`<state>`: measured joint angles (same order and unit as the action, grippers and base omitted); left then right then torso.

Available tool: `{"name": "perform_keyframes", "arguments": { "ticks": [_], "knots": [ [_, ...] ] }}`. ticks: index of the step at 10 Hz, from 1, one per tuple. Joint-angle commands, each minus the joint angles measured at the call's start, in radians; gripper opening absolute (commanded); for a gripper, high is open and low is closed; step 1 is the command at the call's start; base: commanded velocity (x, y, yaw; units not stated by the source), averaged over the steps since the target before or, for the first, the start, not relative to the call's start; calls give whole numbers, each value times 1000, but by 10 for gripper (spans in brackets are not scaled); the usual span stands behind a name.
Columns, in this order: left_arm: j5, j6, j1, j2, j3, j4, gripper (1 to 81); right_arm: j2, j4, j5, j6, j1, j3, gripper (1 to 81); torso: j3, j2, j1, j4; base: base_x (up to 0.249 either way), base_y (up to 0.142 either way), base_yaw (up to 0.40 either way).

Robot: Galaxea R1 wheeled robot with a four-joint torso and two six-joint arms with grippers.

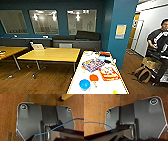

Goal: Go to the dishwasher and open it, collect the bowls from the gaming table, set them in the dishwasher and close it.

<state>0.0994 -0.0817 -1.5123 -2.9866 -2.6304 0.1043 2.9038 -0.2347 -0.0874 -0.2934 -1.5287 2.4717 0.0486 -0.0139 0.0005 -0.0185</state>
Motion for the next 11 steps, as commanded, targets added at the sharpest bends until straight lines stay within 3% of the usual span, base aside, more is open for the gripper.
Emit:
{"name": "perform_keyframes", "arguments": {
  "ticks": [1,2,4,7,9,11],
  "knots": [
    [-23,-4,39,184,293,-3,811,-266,17,-6,-12,46,-361,811,0,0,0,0,0,0,0],
    [-3,-3,37,256,399,-3,811,-374,17,-44,-31,47,-500,811,0,0,0,0,0,0,0],
    [17,-3,37,319,478,-3,811,-543,15,-107,-53,61,-698,811,0,0,0,0,0,0,0],
    [17,-4,37,311,478,-5,811,-749,17,-127,-72,104,-930,811,92,0,0,0,0,0,0],
    [16,-7,37,294,474,-8,811,-846,44,-127,-76,139,-1010,811,147,0,0,0,0,0,0],
    [16,-9,37,276,458,-9,811,-944,72,-127,-95,187,-1074,811,155,0,0,0,0,0,0]
  ]
}}
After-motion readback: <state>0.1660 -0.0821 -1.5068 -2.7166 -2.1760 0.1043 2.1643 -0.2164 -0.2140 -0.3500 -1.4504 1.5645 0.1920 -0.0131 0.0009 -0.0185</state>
